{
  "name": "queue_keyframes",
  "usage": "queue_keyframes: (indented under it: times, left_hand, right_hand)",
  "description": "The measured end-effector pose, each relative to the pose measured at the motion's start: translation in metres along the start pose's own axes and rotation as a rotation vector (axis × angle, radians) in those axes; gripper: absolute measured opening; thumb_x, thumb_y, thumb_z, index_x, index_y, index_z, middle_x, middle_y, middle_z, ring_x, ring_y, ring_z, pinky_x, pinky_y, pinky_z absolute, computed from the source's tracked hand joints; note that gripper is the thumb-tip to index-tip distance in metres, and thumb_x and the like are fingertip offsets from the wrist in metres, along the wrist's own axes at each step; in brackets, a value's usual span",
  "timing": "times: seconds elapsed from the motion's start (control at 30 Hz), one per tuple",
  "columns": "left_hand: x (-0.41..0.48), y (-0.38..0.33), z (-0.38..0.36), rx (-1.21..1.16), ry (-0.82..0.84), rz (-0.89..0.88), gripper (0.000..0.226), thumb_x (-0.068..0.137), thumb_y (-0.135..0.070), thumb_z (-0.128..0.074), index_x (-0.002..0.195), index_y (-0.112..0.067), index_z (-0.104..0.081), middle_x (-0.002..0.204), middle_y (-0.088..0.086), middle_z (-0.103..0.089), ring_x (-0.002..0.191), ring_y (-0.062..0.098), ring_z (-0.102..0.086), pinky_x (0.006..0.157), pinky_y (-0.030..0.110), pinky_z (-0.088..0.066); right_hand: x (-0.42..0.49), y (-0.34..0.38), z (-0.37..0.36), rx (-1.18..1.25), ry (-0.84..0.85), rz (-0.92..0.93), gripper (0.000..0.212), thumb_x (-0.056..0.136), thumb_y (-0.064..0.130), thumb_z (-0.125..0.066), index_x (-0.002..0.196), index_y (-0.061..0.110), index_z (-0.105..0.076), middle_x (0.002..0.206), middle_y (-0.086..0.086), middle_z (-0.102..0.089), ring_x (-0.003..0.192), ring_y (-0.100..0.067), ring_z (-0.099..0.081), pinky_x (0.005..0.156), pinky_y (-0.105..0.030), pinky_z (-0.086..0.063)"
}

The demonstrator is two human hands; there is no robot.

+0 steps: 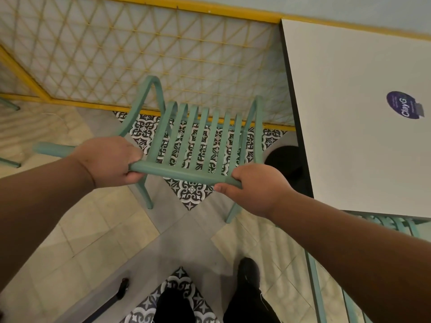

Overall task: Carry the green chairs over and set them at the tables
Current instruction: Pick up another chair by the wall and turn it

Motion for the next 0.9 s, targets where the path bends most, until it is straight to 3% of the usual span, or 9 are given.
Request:
queue_keyframes:
  times: [0.13, 0.3, 0.37, 0.43, 0.5, 0.57, 0.7, 0.77, 0.9]
  left_hand:
    - [0.005, 0.019, 0.002, 0.051, -0.022, -0.042, 0.041, 0.072, -0.048, -0.075, 0.060, -0.034, -0.039, 0.056, -0.014, -0.039, 0.057, 0.022, -0.055, 0.052, 0.029, -0.037]
    - [0.007, 0.040, 0.004, 0.215, 0.051, 0.029, 0.036, 0.076, -0.068, -0.056, 0.067, -0.034, -0.052, 0.061, -0.015, -0.038, 0.075, 0.019, -0.060, 0.071, 0.035, -0.041]
    - [0.006, 0.038, 0.005, 0.225, 0.139, 0.114, 0.049, 0.072, -0.080, -0.031, 0.078, -0.038, -0.056, 0.075, -0.015, -0.047, 0.089, 0.017, -0.058, 0.084, 0.038, -0.042]
    - [0.003, 0.023, 0.013, 0.162, 0.151, 0.182, 0.077, 0.066, -0.092, -0.019, 0.107, -0.044, -0.062, 0.105, -0.013, -0.061, 0.107, 0.018, -0.057, 0.093, 0.043, -0.039]
    - [0.002, -0.008, 0.025, 0.010, 0.090, 0.206, 0.106, 0.064, -0.103, -0.018, 0.142, -0.037, -0.048, 0.136, -0.008, -0.058, 0.126, 0.021, -0.053, 0.105, 0.051, -0.038]
    - [0.007, -0.046, 0.035, -0.112, 0.015, 0.281, 0.111, 0.065, -0.104, -0.013, 0.151, -0.037, -0.036, 0.150, -0.006, -0.050, 0.137, 0.023, -0.045, 0.113, 0.063, -0.029]
    - [0.017, -0.093, 0.020, -0.312, 0.091, 0.619, 0.102, 0.066, -0.101, -0.012, 0.136, -0.042, -0.056, 0.158, -0.004, -0.039, 0.153, 0.034, -0.014, 0.103, 0.085, 0.002]
    - [0.023, -0.098, 0.013, -0.316, 0.130, 0.622, 0.102, 0.062, -0.104, -0.010, 0.110, -0.035, -0.069, 0.144, -0.003, -0.052, 0.148, 0.039, -0.019, 0.104, 0.087, -0.006]
    - [0.027, -0.088, 0.015, -0.332, 0.036, 0.500, 0.093, 0.059, -0.108, -0.009, 0.065, -0.028, -0.055, 0.089, -0.002, -0.063, 0.115, 0.031, -0.054, 0.111, 0.065, -0.028]
  right_hand:
    - [0.008, 0.015, -0.003, 0.066, -0.013, 0.027, 0.057, 0.090, 0.076, -0.042, 0.071, 0.025, -0.057, 0.070, 0.005, -0.058, 0.059, -0.011, -0.056, 0.055, -0.036, -0.055]
    - [0.019, 0.032, -0.002, 0.103, 0.008, 0.054, 0.052, 0.095, 0.069, -0.044, 0.072, 0.024, -0.054, 0.071, 0.002, -0.057, 0.061, -0.014, -0.055, 0.056, -0.037, -0.053]
    - [0.019, 0.031, -0.004, 0.105, 0.048, 0.040, 0.052, 0.093, 0.072, -0.046, 0.075, 0.023, -0.056, 0.074, 0.002, -0.058, 0.063, -0.015, -0.056, 0.059, -0.037, -0.054]
    - [0.019, 0.024, -0.002, 0.178, 0.090, -0.013, 0.055, 0.085, 0.078, -0.051, 0.089, 0.024, -0.061, 0.085, 0.004, -0.062, 0.073, -0.013, -0.060, 0.066, -0.036, -0.056]
    - [0.021, 0.011, 0.004, 0.228, 0.110, -0.078, 0.080, 0.074, 0.089, -0.049, 0.121, 0.026, -0.062, 0.111, 0.004, -0.066, 0.098, -0.015, -0.064, 0.081, -0.038, -0.056]
    - [0.022, -0.002, 0.013, 0.136, 0.123, -0.110, 0.109, 0.064, 0.100, -0.039, 0.146, 0.028, -0.047, 0.143, 0.001, -0.057, 0.126, -0.024, -0.056, 0.099, -0.047, -0.051]
    - [0.011, -0.019, -0.003, 0.196, 0.317, -0.149, 0.105, 0.072, 0.095, -0.023, 0.153, 0.030, -0.041, 0.156, -0.002, -0.044, 0.141, -0.026, -0.042, 0.115, -0.048, -0.036]
    - [0.006, -0.018, -0.016, 0.277, 0.383, -0.145, 0.099, 0.075, 0.090, -0.018, 0.150, 0.031, -0.046, 0.153, -0.002, -0.049, 0.139, -0.024, -0.044, 0.115, -0.044, -0.034]
    - [0.008, -0.014, -0.018, 0.266, 0.386, -0.139, 0.085, 0.091, 0.079, -0.024, 0.160, 0.027, -0.027, 0.164, 0.001, -0.032, 0.150, -0.022, -0.028, 0.120, -0.038, -0.021]
Point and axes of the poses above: each hand's wrist, its own x-axis towards the middle knuckle, its own z-axis out of the back of the hand, y = z × x, the point moved 8 cm from there along x, towards the middle knuckle
